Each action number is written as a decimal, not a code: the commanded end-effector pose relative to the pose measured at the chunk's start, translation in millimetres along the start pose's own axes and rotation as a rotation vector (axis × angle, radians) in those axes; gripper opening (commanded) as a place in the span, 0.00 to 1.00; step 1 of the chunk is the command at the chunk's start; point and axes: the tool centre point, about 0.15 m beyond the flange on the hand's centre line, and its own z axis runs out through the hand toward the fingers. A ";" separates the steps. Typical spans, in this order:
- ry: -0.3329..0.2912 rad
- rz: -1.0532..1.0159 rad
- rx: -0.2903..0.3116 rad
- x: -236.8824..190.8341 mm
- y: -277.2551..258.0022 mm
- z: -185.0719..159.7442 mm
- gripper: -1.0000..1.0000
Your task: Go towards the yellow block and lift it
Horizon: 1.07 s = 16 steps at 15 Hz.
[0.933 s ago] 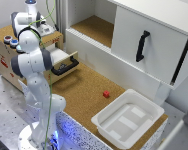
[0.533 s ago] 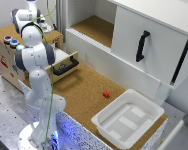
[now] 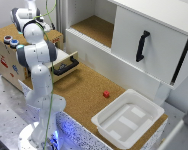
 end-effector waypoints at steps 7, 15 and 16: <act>-0.230 -0.002 -0.043 33.8 -3.6 -3.4 0.00; -0.160 -0.064 -0.091 23.8 20.2 -44.1 0.00; -0.155 -0.038 -0.087 21.8 25.5 -44.0 0.00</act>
